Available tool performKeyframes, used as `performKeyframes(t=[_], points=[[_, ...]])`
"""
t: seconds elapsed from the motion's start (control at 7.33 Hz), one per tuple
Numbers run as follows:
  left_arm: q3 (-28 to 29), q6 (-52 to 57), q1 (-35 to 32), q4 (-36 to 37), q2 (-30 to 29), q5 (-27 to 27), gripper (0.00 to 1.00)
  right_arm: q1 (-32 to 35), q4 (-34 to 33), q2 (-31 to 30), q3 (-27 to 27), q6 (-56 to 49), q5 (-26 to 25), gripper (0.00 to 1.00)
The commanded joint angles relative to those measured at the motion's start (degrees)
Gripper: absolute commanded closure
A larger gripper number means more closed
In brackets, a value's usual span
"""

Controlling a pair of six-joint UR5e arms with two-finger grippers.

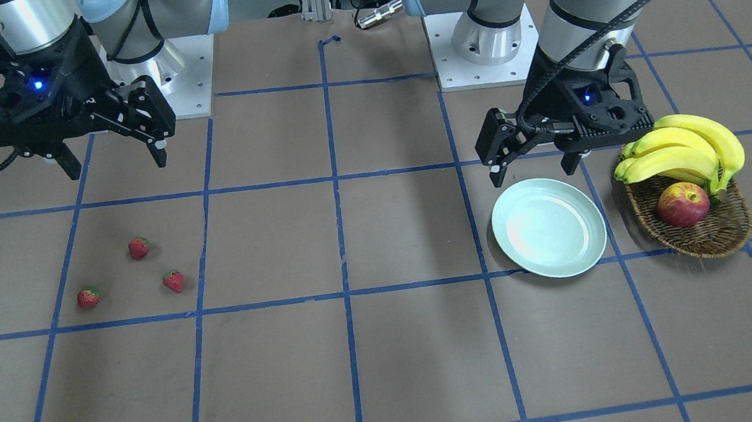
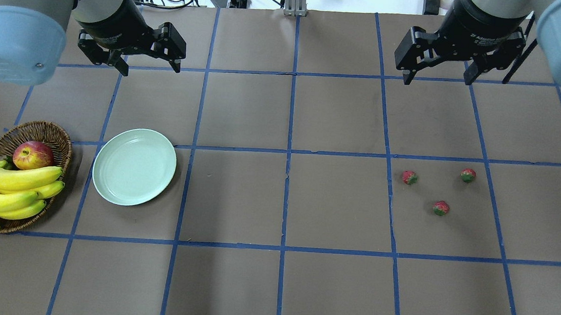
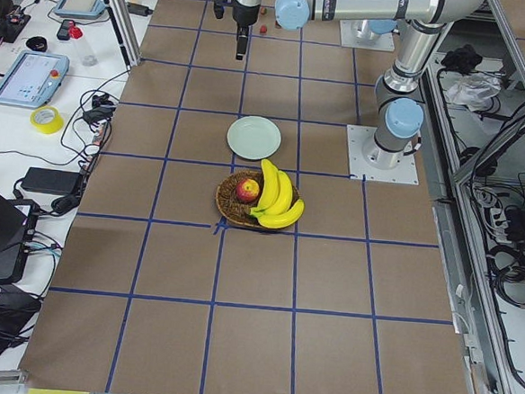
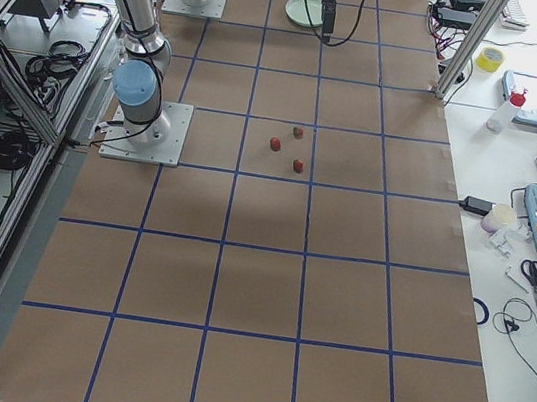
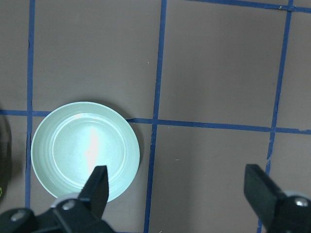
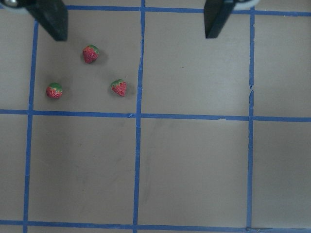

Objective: Collect all strawberries into plate

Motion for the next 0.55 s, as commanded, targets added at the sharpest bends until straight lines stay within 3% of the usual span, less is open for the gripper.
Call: performKeyframes(t=[0.0,0.41], points=[[0.11,-0.02,0.00,-0.21,-0.02,-0.05,0.00,-0.04,-0.25,0.18,0.46,0.00,0.27,0.00],[-0.33,0.06,0.17,-0.22,0.07,0.12,0.00,-0.04,-0.17,0.09,0.64,0.00,0.10,0.00]])
